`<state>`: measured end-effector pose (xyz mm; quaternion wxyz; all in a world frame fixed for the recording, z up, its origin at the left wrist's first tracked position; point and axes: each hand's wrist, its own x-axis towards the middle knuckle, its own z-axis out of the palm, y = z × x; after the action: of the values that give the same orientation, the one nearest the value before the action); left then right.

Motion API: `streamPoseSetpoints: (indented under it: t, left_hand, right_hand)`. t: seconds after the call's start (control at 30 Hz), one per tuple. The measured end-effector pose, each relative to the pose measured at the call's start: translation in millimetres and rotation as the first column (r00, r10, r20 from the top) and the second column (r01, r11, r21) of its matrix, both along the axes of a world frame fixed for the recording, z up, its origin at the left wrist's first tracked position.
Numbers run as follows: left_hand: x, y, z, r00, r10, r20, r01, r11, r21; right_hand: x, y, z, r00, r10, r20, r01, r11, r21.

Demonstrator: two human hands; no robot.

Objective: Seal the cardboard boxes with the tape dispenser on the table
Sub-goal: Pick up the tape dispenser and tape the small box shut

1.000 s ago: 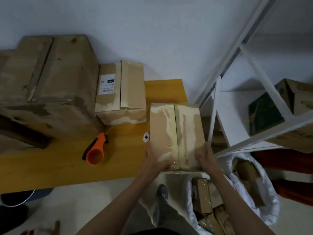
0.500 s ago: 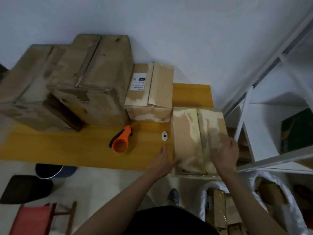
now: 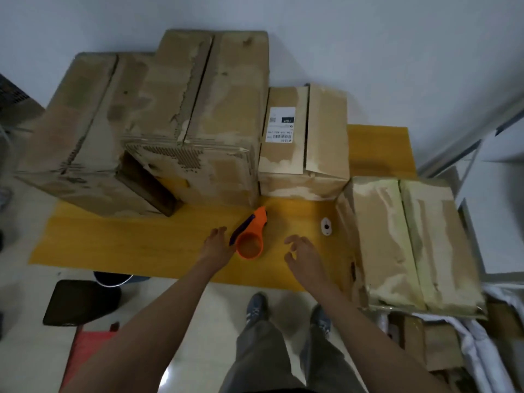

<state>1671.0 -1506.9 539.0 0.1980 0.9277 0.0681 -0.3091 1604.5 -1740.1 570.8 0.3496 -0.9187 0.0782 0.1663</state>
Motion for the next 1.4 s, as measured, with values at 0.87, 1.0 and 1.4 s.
streamPoseSetpoints:
  t: [0.87,1.0,1.4]
  left_hand:
    - [2,-53,92,0.906,-0.002,-0.423,-0.353,0.550,-0.757]
    - [3,-89,114,0.957,-0.040,-0.287,-0.215,0.568,-0.795]
    - [-18,-238,142,0.904,-0.362,0.226,0.397,0.519,-0.757]
  right_hand:
    - [-2,9,35,0.839,-0.468,-0.277,0.544,0.721,0.429]
    - [-15,-21,66,0.693,-0.708,-0.132,0.691,0.601,0.402]
    - [-39,-112,119,0.524,-0.805,-0.277,0.654,0.172,0.737]
